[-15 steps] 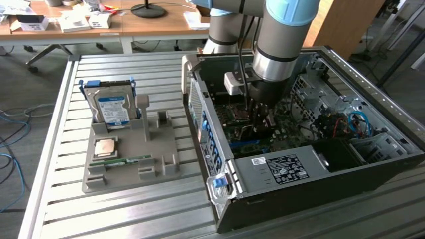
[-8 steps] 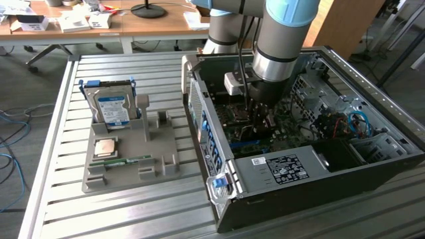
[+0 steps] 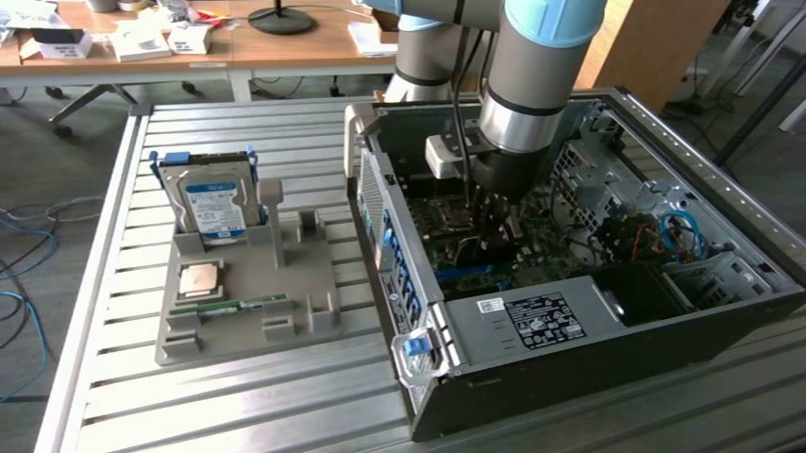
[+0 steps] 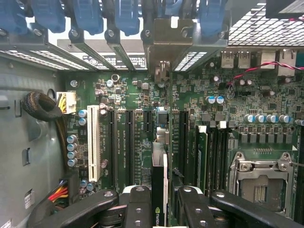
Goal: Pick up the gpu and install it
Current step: 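Insert the gpu into the slot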
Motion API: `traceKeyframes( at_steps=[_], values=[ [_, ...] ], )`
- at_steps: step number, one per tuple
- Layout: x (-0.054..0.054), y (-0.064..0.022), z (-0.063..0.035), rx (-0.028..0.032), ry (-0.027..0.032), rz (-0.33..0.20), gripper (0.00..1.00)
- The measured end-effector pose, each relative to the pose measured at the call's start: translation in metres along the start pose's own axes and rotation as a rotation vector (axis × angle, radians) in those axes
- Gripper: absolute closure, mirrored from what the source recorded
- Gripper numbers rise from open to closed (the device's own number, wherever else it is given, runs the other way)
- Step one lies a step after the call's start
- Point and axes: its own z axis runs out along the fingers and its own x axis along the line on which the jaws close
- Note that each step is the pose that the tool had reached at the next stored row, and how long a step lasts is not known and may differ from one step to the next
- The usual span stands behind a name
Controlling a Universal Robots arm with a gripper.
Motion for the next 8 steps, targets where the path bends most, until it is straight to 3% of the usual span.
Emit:
traceKeyframes(
  at_steps=[8],
  values=[
    [0.0001,0.0008,0.0005,0.0035,0.0001,0.000,0.74]
  ],
)
